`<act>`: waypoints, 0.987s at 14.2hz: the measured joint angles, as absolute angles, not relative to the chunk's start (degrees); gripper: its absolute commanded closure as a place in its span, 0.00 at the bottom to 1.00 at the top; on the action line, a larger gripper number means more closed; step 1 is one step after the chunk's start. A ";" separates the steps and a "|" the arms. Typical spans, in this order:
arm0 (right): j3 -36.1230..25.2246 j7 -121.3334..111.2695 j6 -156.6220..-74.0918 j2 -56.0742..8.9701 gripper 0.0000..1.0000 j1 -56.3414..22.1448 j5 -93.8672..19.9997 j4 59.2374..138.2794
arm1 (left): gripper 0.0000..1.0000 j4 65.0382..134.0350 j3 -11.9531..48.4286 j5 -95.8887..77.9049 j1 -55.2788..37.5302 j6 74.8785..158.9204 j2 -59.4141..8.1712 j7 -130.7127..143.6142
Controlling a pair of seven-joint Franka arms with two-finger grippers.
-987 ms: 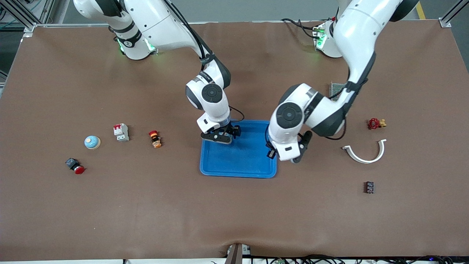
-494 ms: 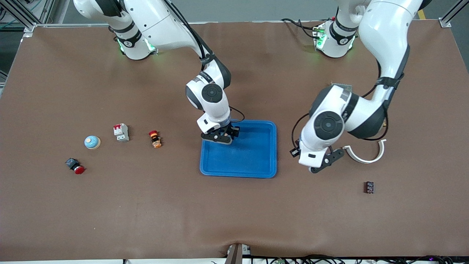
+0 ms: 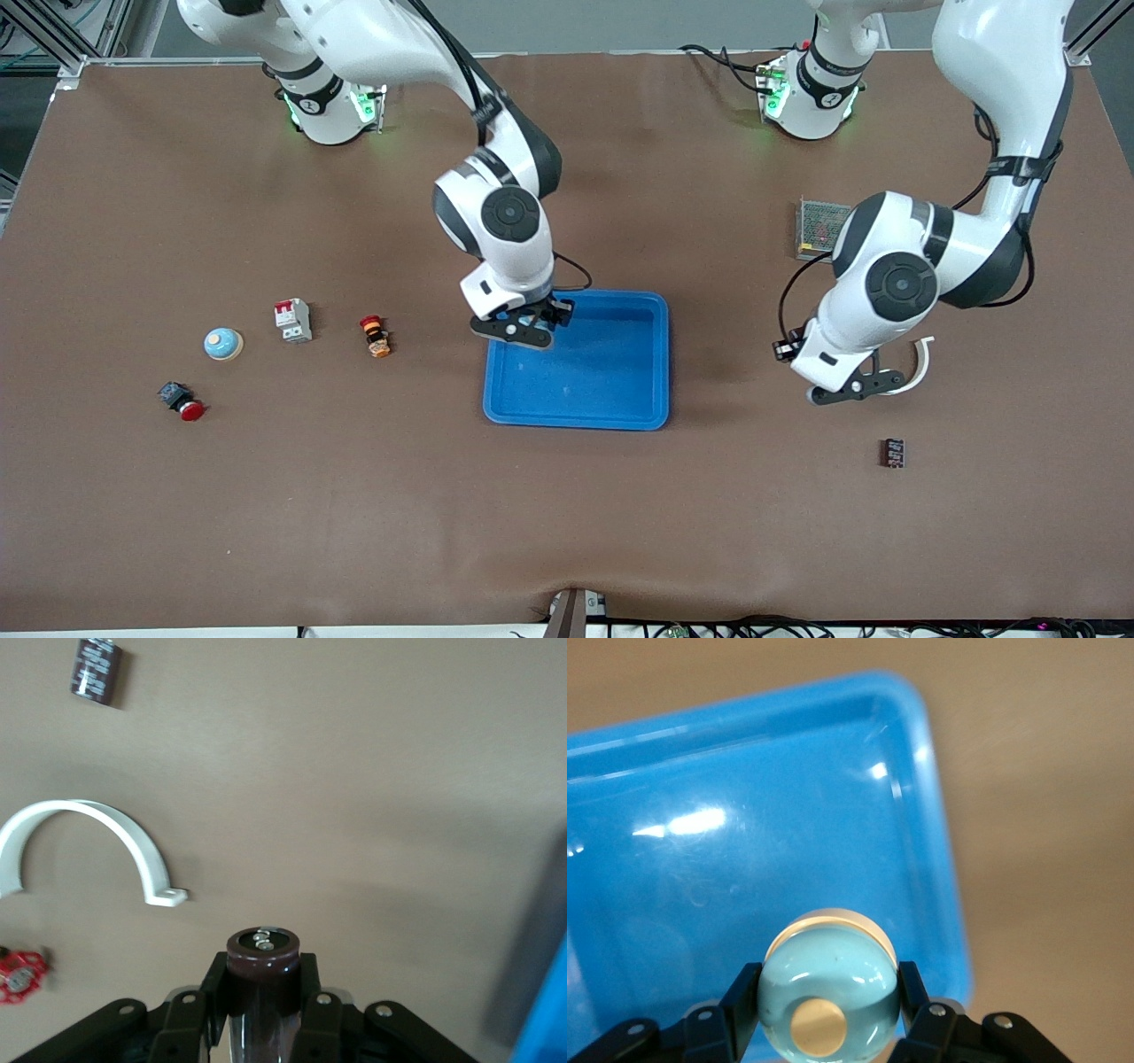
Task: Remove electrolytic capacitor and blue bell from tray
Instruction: 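Lift the bell out with the right gripper while the left gripper lifts the capacitor, then lower and release the bell beside the breaker while the left gripper releases the capacitor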
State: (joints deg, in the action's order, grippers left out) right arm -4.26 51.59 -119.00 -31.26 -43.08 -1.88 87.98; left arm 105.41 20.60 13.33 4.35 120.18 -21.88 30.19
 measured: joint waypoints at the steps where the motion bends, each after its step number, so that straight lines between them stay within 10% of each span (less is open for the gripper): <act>1: -4.32 48.31 -114.61 -28.17 0.54 -41.39 -1.86 87.64 | 1.00 107.47 20.59 13.33 5.68 121.42 -20.84 27.52; 7: -4.63 18.24 -101.01 -15.44 0.54 -26.60 -1.75 89.95 | 1.00 117.97 20.56 13.33 13.24 131.55 -16.43 13.44; 14: -4.56 -0.27 -109.22 -11.86 0.54 -17.21 -1.73 102.09 | 1.00 127.64 20.43 13.33 23.74 145.49 -15.33 -2.35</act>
State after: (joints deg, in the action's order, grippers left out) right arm -4.56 -0.27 -109.22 -11.86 -17.21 -1.73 102.09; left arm 127.64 20.43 13.33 23.74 145.49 -15.33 -2.35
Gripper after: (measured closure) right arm 0.335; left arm 0.656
